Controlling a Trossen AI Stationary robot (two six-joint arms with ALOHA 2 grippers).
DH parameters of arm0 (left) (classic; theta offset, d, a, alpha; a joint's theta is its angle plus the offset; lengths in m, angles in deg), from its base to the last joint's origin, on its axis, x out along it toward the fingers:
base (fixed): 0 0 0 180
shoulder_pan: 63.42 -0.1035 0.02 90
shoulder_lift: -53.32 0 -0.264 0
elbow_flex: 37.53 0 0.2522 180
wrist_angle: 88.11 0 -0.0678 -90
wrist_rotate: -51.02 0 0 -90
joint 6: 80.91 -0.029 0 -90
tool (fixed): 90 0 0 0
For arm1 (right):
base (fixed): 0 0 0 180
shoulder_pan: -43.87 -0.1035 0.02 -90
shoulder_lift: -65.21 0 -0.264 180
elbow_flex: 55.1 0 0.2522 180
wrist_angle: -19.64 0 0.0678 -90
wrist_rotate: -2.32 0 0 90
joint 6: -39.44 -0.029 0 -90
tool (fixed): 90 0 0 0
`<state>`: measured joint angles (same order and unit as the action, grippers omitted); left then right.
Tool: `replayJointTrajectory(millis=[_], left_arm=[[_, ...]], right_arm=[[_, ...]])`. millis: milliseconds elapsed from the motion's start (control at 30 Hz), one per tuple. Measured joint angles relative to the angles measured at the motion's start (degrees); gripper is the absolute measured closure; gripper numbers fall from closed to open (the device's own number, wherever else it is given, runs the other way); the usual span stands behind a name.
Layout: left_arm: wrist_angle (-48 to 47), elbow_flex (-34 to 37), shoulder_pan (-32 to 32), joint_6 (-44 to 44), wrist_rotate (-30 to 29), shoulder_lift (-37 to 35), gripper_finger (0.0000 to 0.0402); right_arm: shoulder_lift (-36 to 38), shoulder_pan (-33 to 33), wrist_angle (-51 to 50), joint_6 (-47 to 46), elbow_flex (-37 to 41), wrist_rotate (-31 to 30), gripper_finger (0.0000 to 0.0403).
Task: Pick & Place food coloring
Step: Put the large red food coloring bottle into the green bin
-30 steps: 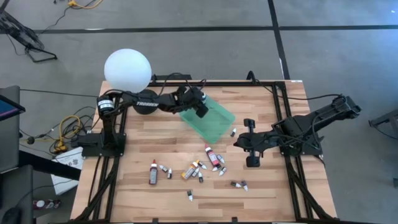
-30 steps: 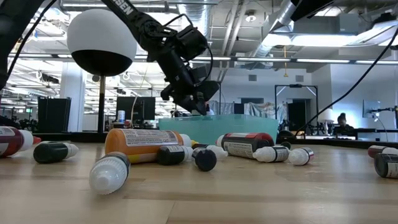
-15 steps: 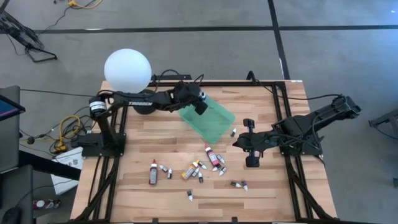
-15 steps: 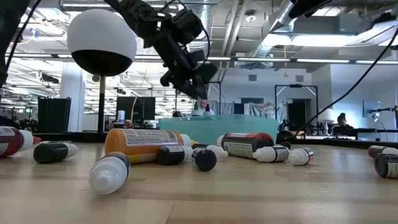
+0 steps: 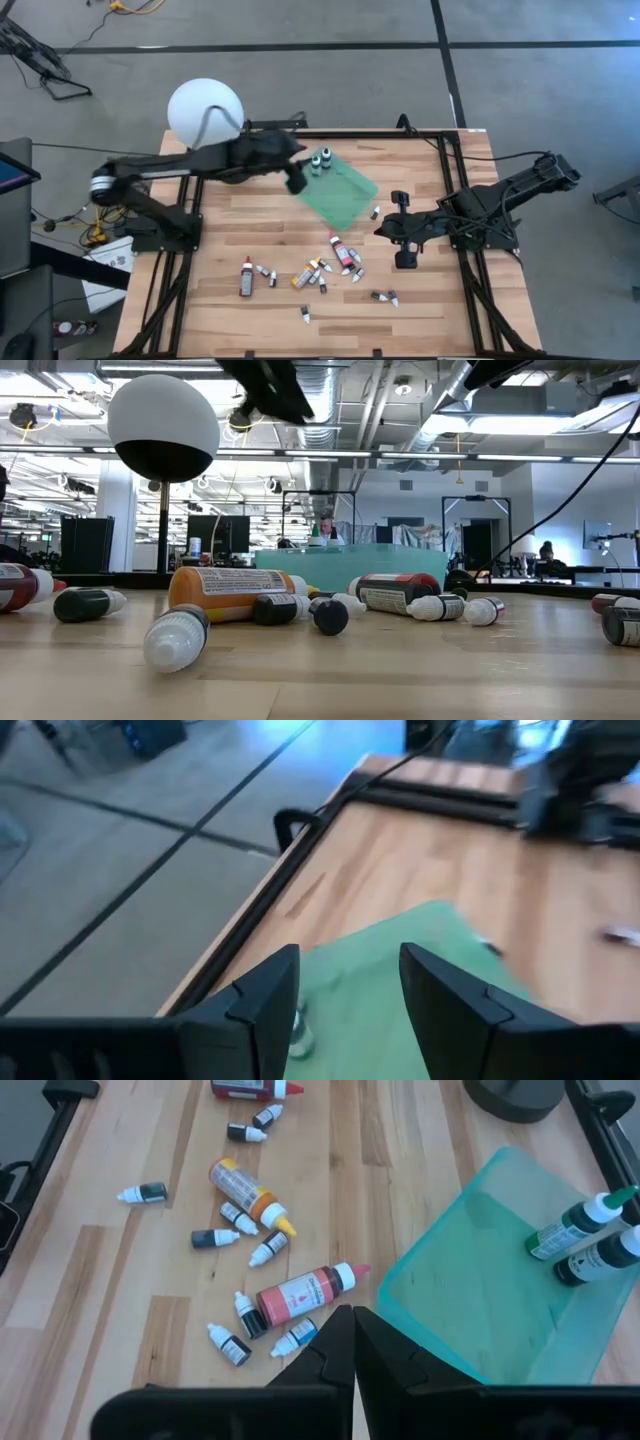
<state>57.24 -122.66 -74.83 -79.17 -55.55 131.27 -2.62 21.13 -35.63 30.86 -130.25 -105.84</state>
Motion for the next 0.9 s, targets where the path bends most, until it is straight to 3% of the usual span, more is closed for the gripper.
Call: replayJointTrajectory(millis=[233, 400, 633, 900], left_arm=[[-13.34, -0.02, 6.33, 3.89, 0.87, -14.54, 0.0232], [-24.10, -0.04, 11.09, 6.10, 1.32, -20.92, 0.0232], [-39.37, -0.03, 17.28, 12.96, 7.81, -23.28, 0.0232], [-37.84, 6.28, 23.36, 17.04, 9.65, -23.25, 0.0232]], right_arm=[[0.00, 0.00, 0.44, 0.00, 0.00, -0.13, 0.0403], [0.00, 0.20, 0.53, 0.09, 0.00, -0.17, 0.0403], [0.00, 3.06, 4.69, 0.91, 0.00, -0.14, 0.0403], [-2.12, 4.76, 9.80, 0.30, -0.01, -0.02, 0.0403]])
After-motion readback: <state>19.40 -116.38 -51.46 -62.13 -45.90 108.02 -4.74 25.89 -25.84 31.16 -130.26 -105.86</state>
